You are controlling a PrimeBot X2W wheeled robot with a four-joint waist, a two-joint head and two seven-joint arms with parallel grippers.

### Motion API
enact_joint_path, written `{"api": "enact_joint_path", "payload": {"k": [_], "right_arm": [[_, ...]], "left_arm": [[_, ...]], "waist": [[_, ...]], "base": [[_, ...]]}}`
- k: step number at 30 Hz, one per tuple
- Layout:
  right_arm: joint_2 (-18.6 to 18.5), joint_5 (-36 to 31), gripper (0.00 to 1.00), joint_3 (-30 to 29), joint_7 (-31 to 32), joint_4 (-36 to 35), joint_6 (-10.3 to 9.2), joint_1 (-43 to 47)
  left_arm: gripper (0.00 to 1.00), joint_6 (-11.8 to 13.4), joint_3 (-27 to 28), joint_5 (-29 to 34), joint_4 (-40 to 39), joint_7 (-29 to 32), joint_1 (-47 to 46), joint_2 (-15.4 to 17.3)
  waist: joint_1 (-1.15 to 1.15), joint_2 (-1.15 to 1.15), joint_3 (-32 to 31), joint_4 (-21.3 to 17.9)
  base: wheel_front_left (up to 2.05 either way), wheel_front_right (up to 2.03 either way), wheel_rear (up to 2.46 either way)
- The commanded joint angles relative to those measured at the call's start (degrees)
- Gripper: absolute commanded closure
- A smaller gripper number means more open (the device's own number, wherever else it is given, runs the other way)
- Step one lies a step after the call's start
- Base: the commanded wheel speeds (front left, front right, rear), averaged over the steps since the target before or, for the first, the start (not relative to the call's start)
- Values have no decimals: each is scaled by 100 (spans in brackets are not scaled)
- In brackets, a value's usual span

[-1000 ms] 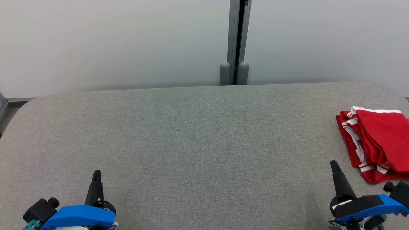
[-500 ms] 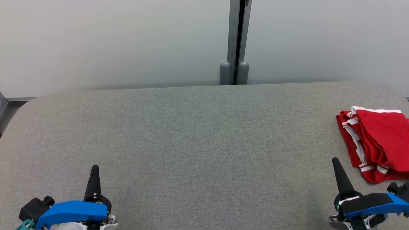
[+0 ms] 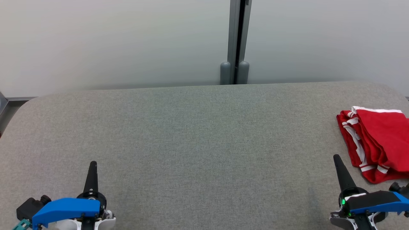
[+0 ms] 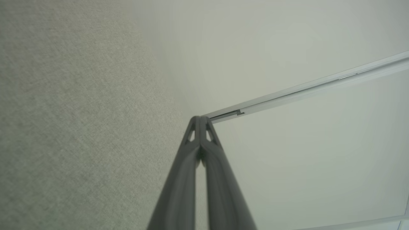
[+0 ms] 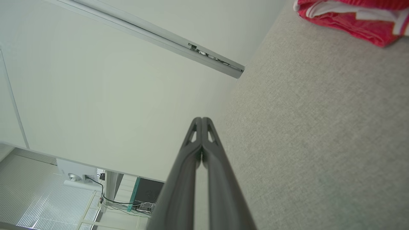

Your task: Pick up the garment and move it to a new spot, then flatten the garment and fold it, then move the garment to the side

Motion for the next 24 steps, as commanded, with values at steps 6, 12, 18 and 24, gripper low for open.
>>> {"api": "enact_joint_path", "payload": {"k": [6, 12, 18, 24], "right_arm": [[9, 538, 100, -41, 92, -66, 2, -147], [13, 833, 100, -56, 138, -68, 2, -165], [17, 1116, 100, -70, 180, -70, 2, -160], [20, 1383, 100, -85, 217, -73, 2, -170]], "left_arm": [[100, -42, 110, -475, -132, 149, -154, -7], [100, -46, 145, -742, -174, 229, -167, -20], [100, -50, 184, -994, -210, 300, -186, -37], [100, -54, 231, -1233, -244, 368, -202, -51]], "waist": [[0, 0, 6, 2], [0, 0, 9, 3], [0, 0, 13, 3], [0, 0, 17, 4]], "base": [[0, 0, 0], [0, 0, 0], [0, 0, 0], [0, 0, 0]]}}
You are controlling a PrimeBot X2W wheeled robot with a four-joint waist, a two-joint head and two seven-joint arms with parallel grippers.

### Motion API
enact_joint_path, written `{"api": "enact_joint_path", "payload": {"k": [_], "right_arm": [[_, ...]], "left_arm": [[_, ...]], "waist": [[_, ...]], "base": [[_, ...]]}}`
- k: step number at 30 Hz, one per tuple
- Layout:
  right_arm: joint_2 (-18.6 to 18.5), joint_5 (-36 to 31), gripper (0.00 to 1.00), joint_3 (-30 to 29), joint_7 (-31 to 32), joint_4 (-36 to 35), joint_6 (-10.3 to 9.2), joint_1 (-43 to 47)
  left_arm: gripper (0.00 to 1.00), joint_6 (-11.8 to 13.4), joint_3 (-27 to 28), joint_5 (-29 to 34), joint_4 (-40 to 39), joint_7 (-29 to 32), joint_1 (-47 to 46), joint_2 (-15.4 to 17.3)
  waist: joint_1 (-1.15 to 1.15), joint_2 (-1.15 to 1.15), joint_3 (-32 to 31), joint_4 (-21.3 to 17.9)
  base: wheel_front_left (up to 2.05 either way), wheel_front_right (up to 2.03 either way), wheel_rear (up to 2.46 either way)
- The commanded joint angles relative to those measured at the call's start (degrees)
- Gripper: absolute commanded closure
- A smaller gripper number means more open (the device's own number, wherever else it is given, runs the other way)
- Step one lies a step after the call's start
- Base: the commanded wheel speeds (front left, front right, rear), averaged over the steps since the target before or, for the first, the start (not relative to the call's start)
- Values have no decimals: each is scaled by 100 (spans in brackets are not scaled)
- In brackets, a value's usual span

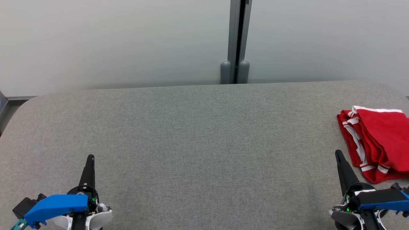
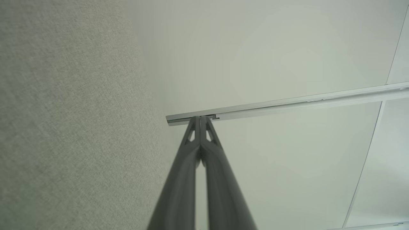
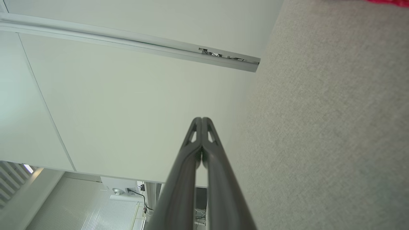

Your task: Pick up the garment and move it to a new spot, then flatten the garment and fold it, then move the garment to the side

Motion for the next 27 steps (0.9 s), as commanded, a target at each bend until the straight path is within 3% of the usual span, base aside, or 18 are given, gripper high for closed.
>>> {"api": "enact_joint_path", "payload": {"k": [1, 27], "right_arm": [[6, 129, 100, -22, 26, -37, 2, -80], [19, 1036, 100, -68, 171, -42, 2, -127]], "left_arm": [[100, -52, 46, -97, -56, 38, -113, -1], [100, -62, 175, -922, -171, 281, -140, -53]], "waist": [[0, 0, 1, 1], [0, 0, 16, 4]], "base": [[0, 0, 0], [0, 0, 0]]}}
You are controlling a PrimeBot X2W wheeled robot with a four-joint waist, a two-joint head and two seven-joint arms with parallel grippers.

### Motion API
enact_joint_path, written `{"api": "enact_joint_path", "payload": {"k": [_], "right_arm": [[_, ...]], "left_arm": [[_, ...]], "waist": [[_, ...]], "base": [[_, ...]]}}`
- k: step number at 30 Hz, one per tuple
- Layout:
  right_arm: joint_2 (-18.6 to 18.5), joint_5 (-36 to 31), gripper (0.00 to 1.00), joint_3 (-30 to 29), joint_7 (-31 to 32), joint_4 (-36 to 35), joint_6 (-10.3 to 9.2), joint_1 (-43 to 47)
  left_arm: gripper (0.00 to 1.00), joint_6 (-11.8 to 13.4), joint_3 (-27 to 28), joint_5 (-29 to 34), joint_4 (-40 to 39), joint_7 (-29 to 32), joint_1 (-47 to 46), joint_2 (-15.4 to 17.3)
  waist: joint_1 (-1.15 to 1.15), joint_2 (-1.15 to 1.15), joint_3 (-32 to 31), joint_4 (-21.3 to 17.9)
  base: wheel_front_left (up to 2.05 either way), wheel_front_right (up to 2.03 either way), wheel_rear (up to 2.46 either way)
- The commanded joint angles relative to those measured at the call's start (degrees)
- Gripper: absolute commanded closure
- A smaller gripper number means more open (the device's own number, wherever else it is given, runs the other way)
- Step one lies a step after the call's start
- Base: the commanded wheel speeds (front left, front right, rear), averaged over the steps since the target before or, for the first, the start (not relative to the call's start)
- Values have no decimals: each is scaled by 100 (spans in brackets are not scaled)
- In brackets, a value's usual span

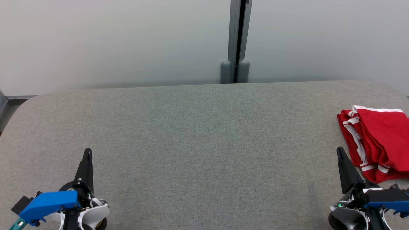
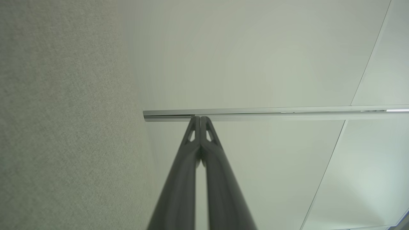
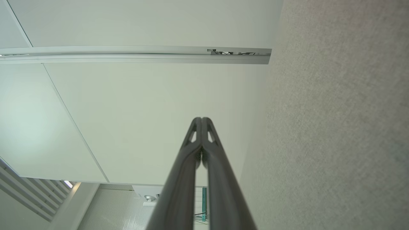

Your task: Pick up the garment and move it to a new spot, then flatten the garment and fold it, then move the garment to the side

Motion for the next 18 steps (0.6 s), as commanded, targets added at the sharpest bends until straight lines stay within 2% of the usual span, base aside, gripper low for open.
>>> {"api": "enact_joint_path", "payload": {"k": [1, 18], "right_arm": [[9, 13, 100, -19, 21, -16, 2, -82], [9, 14, 100, -17, 20, -16, 2, -82]], "left_arm": [[100, -52, 13, -14, -24, 24, -53, -14], [100, -52, 11, -15, -25, 23, -53, -13]], "waist": [[0, 0, 0, 0], [0, 0, 0, 0]], "base": [[0, 0, 0], [0, 0, 0]]}}
